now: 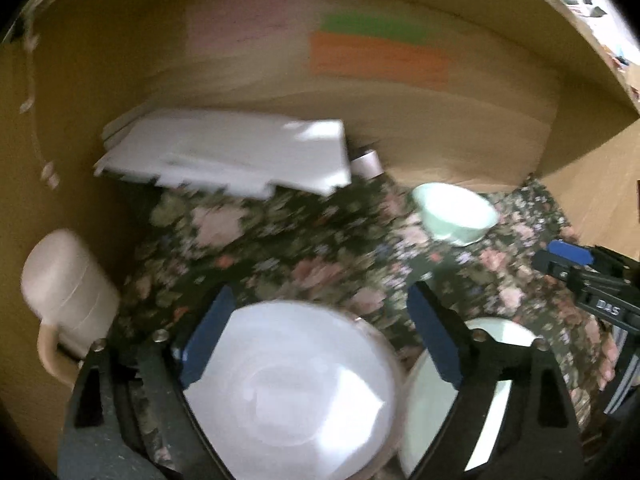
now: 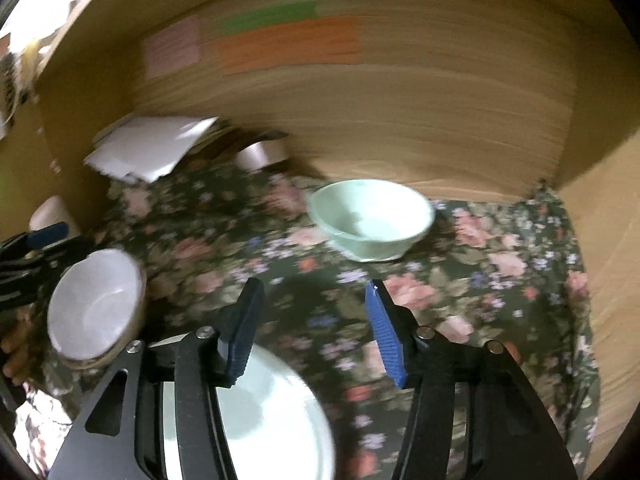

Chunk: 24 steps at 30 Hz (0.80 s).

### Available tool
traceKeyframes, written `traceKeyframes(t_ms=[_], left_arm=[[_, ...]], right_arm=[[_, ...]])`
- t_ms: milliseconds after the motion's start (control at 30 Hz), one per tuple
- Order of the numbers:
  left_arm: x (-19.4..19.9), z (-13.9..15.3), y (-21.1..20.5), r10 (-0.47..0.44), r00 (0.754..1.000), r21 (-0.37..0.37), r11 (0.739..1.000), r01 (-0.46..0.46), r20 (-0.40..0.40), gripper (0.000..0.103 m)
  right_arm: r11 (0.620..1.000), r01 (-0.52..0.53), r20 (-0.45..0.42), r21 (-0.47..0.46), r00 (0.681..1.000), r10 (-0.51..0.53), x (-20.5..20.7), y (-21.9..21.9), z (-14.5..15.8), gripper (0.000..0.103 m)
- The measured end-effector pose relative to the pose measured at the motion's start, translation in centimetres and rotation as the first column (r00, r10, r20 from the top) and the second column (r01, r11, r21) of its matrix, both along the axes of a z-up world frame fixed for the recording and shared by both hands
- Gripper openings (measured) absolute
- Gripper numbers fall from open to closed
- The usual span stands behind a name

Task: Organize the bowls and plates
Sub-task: 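Move both tools to the mint green bowl and close on its rim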

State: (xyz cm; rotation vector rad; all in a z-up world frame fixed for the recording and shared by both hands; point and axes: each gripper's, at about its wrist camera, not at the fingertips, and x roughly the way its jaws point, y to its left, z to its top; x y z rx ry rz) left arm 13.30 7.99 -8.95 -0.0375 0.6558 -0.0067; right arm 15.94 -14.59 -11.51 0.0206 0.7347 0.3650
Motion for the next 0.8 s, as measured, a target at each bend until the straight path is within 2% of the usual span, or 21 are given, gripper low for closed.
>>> traceKeyframes(t_ms=[167, 300, 500, 800], left_arm=[[2.7, 0.5, -3.7, -0.079, 0.997, 0.005, 0.997, 0.079, -0.004, 0.097], [5.5, -0.1, -6.0, -0.128, 0.991, -0.008, 0.992, 0.128, -0.045, 0.097], [8.7, -1.4, -7.9, -0.137, 0.987, 0.001, 0.991, 0.137, -0.085, 0.097], [11.0, -2.7, -8.1, -0.116, 0.987, 0.011, 0.993, 0.118, -0.115, 0.097]], right_arm=[[0.998, 0.061, -0.014, 0.016, 0.998, -0.061, 2.6, -3.0, -0.4, 0.049], [0.996, 0.080, -0.042, 0.038, 0.996, -0.079, 5.1, -4.4, -1.3, 0.049], [0.995, 0.073, -0.110, 0.066, 0.992, -0.065, 9.3, -4.9, -3.1, 0.049], [0.996, 0.080, -0.189, 0.044, 0.979, -0.070, 13.9, -4.6, -5.5, 0.034]])
